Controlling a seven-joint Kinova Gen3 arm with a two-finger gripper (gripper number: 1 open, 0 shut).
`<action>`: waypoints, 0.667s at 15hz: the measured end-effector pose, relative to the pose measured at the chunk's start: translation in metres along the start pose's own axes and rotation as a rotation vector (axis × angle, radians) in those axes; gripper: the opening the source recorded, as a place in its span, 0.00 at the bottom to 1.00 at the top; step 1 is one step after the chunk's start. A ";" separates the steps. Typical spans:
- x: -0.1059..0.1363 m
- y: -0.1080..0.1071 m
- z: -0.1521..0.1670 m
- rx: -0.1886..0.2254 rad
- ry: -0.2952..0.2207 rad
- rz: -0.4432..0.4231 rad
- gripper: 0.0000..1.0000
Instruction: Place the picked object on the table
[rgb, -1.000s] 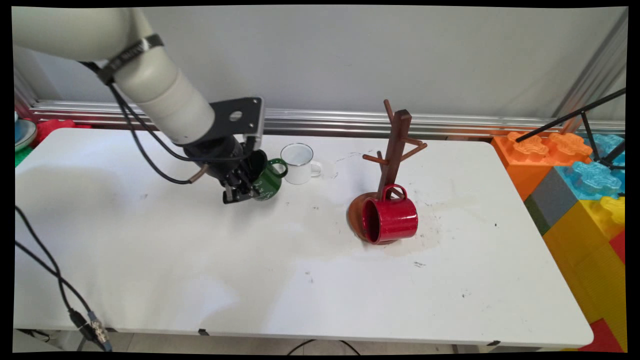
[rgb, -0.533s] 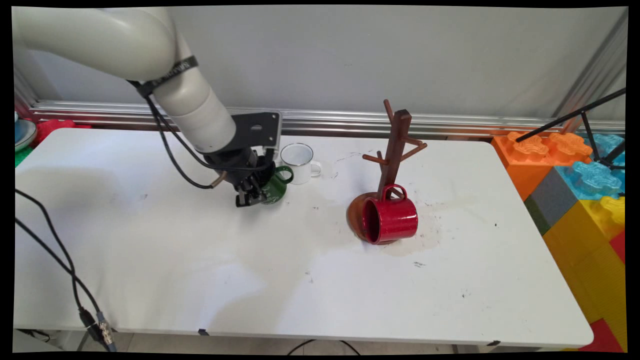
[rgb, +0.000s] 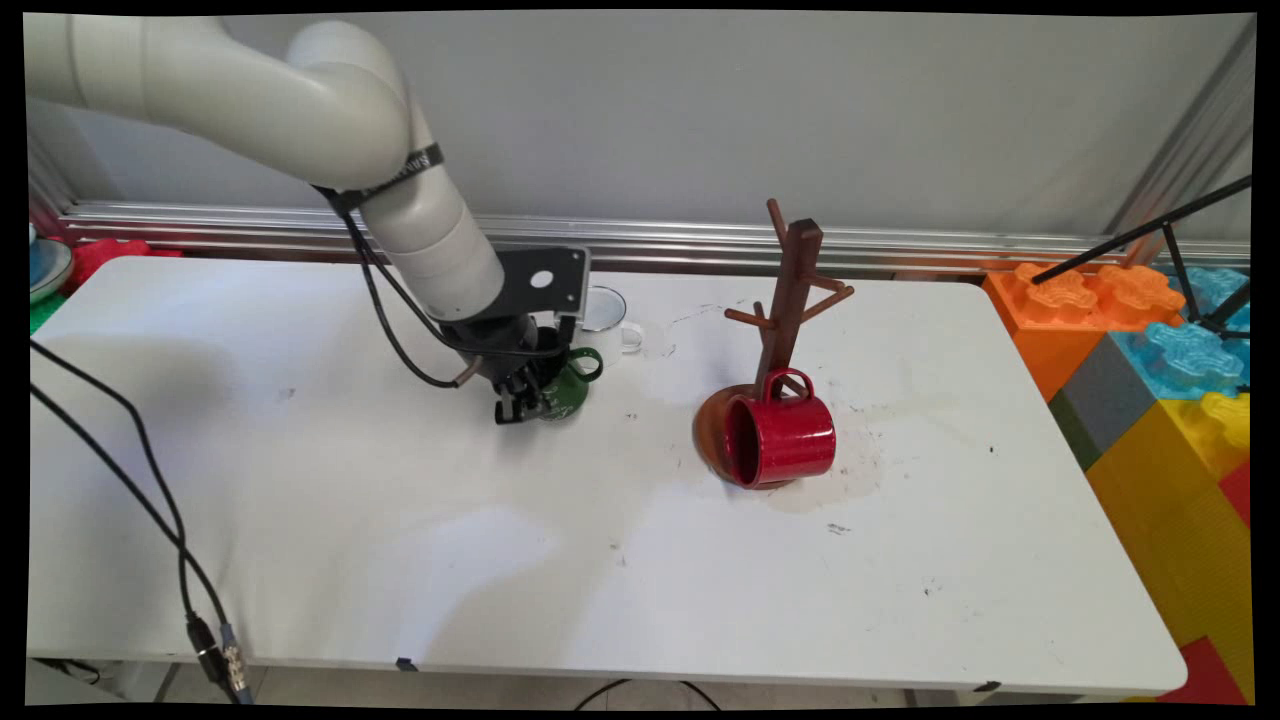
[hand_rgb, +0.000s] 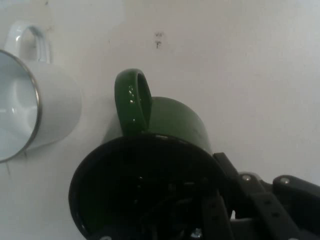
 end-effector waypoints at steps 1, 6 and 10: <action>0.001 -0.001 0.004 -0.003 -0.001 0.001 0.00; 0.006 -0.006 0.022 -0.018 -0.004 0.000 0.00; 0.009 -0.008 0.033 -0.029 0.001 0.004 0.00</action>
